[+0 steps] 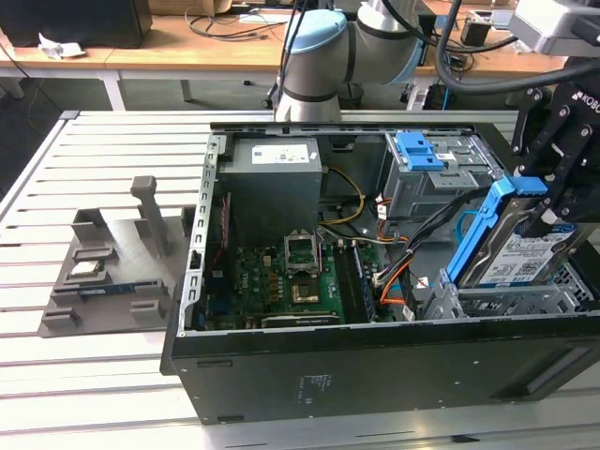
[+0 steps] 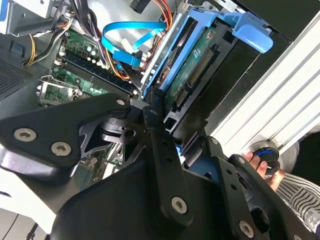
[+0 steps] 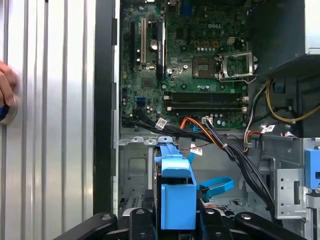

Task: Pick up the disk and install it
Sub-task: 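Insert the disk into the insertion slot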

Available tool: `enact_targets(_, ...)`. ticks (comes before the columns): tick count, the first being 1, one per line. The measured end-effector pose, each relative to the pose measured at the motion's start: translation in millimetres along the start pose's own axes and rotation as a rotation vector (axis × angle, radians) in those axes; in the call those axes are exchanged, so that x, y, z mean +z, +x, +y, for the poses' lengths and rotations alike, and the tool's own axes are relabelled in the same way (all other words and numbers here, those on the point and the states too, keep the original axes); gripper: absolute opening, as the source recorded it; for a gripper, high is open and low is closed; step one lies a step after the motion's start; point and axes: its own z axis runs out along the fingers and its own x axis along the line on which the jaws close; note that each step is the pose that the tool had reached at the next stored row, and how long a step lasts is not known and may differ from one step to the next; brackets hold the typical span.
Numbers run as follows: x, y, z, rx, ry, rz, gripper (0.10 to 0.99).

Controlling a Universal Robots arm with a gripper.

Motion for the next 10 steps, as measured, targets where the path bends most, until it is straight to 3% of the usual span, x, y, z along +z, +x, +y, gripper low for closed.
enact_targets(10,13.3,0.0,-1.0,0.0,0.0,0.0001,0.369)
